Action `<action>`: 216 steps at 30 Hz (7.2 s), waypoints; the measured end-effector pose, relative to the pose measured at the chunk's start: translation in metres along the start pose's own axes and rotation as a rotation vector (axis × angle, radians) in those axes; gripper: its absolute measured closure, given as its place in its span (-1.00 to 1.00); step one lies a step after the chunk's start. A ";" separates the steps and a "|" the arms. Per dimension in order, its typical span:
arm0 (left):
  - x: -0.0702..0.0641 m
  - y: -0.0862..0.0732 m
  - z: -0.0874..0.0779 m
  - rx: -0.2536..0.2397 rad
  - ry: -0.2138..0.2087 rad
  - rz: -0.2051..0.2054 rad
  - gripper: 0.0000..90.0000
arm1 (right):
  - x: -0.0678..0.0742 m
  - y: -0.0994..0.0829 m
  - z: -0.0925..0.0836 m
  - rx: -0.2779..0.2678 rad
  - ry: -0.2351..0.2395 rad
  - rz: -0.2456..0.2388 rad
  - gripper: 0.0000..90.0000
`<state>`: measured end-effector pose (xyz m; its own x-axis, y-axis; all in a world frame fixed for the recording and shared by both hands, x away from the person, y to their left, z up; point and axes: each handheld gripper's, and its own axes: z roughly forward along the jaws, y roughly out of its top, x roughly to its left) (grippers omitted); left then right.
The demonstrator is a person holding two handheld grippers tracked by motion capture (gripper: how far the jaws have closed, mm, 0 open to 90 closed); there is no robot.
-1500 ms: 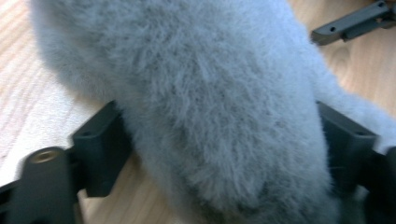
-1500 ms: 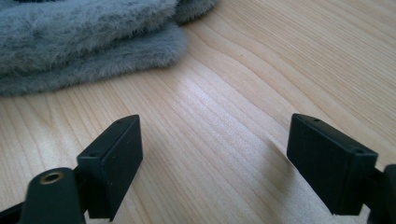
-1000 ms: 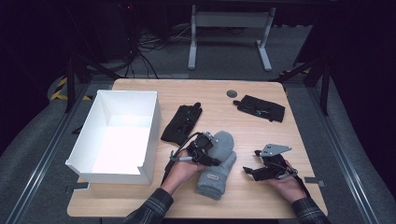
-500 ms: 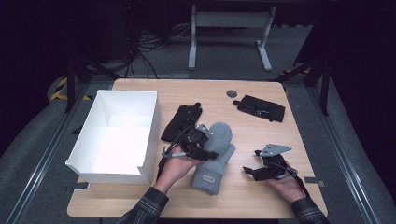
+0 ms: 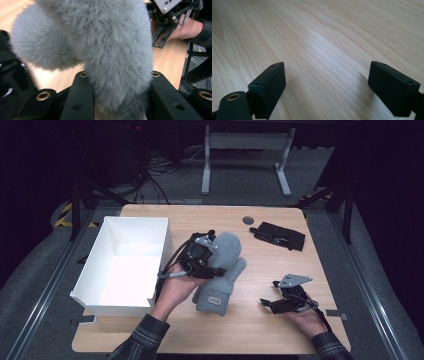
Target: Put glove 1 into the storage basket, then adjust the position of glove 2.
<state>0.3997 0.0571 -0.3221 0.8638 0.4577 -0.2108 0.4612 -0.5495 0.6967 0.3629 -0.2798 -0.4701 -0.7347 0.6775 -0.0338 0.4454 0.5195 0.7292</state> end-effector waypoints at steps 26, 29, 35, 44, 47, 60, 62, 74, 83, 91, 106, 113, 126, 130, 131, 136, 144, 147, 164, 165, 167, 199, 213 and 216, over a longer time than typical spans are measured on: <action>0.035 0.002 -0.136 -0.117 0.156 -0.047 0.60 | 0.000 0.000 0.000 0.000 -0.008 0.008 -0.67; 0.044 -0.009 -0.152 -0.127 0.181 -0.074 0.60 | 0.000 0.000 0.000 -0.001 -0.010 0.010 -0.67; 0.061 -0.032 -0.177 -0.155 0.226 -0.127 0.60 | 0.000 0.000 0.000 0.000 -0.013 0.015 -0.67; 0.082 -0.065 -0.189 -0.123 0.276 -0.186 0.60 | 0.000 0.000 0.000 0.000 -0.017 0.017 -0.67; 0.090 -0.077 -0.181 -0.111 0.271 -0.206 0.60 | 0.000 0.000 0.000 0.000 -0.017 0.017 -0.67; 0.122 -0.121 -0.127 -0.005 0.207 -0.296 0.60 | -0.001 0.001 0.001 -0.001 -0.020 0.022 -0.67; 0.127 -0.127 -0.118 0.010 0.194 -0.312 0.60 | -0.001 0.001 0.001 -0.001 -0.021 0.022 -0.67; 0.165 -0.151 -0.085 0.129 0.190 -0.373 0.54 | -0.001 0.001 0.001 -0.001 -0.024 0.020 -0.67; 0.178 -0.158 -0.077 0.142 0.298 -0.442 -0.05 | -0.001 0.001 0.001 0.000 -0.025 0.022 -0.67; 0.170 -0.145 -0.083 0.111 0.449 -0.454 -0.67 | -0.001 0.001 0.001 0.000 -0.025 0.022 -0.67; 0.137 -0.099 -0.114 -0.022 0.413 -0.358 -0.73 | -0.001 0.001 0.001 0.000 -0.025 0.023 -0.67; 0.111 -0.075 -0.120 -0.084 0.363 -0.294 -0.73 | -0.001 0.001 0.001 0.000 -0.026 0.022 -0.67; 0.054 -0.040 -0.078 -0.122 0.247 -0.168 -0.71 | -0.001 0.001 0.001 0.001 -0.031 0.025 -0.70; 0.041 -0.035 -0.059 -0.111 0.222 -0.136 -0.71 | -0.001 0.001 0.001 0.002 -0.029 0.024 -0.70; 0.038 -0.034 -0.053 -0.112 0.216 -0.129 -0.71 | -0.001 0.001 0.001 0.004 -0.029 0.023 -0.70; 0.022 -0.034 -0.029 -0.106 0.191 -0.108 -0.70 | -0.004 0.005 -0.002 0.040 -0.004 0.000 -0.54; -0.003 -0.038 0.003 -0.105 0.177 -0.068 -0.68 | -0.015 0.019 -0.009 0.043 0.017 -0.014 -0.22; -0.009 -0.041 0.016 -0.090 0.170 -0.056 -0.68 | -0.023 0.025 -0.012 0.029 0.017 -0.013 0.00; -0.010 -0.088 0.079 0.017 0.203 -0.036 -0.76 | -0.077 0.059 -0.007 -0.038 -0.021 0.034 1.00; -0.010 -0.091 0.083 0.026 0.210 -0.037 -0.78 | -0.080 0.061 -0.005 -0.040 -0.025 0.037 1.00; -0.009 -0.096 0.089 0.044 0.212 -0.041 -0.81 | -0.087 0.066 -0.002 -0.042 -0.036 0.040 1.00; 0.000 -0.125 0.100 0.018 0.237 0.031 -1.00 | -0.175 0.071 0.052 0.068 -0.230 0.202 1.00; 0.001 -0.124 0.100 0.022 0.237 0.032 -1.00 | -0.127 0.053 0.031 0.081 -0.145 0.144 1.00; 0.001 -0.125 0.100 0.019 0.239 0.031 -1.00 | -0.115 0.047 0.026 0.072 -0.130 0.138 1.00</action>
<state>0.3630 0.0559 -0.4776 0.8060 0.5915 -0.0199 0.4408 -0.5775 0.6871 0.4818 -0.3200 -0.4495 -0.5941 0.8039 -0.0289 0.5757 0.4499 0.6827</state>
